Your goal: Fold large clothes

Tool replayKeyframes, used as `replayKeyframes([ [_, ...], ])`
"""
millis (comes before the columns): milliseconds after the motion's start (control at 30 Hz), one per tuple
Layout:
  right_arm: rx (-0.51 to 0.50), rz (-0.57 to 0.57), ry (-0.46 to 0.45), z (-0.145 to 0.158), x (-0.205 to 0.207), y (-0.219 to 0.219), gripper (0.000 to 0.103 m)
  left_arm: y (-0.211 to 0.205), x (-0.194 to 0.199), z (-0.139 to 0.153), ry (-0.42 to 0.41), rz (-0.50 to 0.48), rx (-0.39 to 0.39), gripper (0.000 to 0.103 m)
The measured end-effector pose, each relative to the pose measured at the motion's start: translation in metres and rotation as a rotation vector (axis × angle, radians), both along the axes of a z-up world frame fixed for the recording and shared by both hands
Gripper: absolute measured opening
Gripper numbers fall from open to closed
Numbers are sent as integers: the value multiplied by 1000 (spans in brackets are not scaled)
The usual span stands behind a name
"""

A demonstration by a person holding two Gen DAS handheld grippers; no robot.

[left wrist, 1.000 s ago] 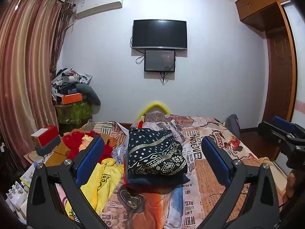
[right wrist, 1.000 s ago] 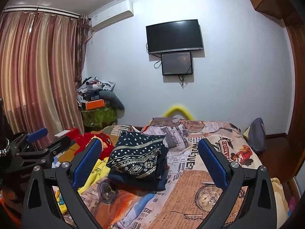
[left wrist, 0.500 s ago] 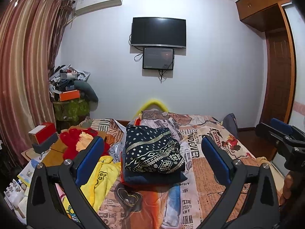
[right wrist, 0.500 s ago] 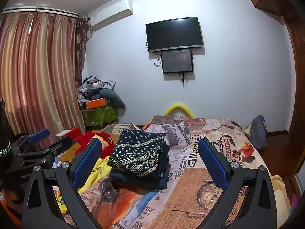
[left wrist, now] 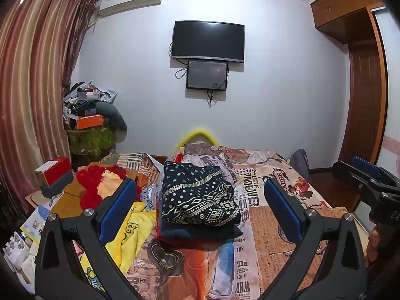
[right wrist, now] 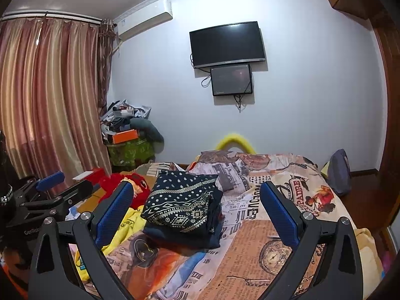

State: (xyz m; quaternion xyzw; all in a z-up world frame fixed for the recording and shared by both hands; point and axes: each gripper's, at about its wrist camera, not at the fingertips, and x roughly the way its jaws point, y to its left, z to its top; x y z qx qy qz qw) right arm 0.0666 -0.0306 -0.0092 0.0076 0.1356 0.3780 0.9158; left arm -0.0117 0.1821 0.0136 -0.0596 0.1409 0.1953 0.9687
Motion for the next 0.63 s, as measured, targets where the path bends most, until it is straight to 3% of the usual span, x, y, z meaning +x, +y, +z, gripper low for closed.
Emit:
replayKeyframes([
  [633, 1, 11, 6, -1, 1, 2, 100, 0, -3, 2, 1, -14, -1, 102],
])
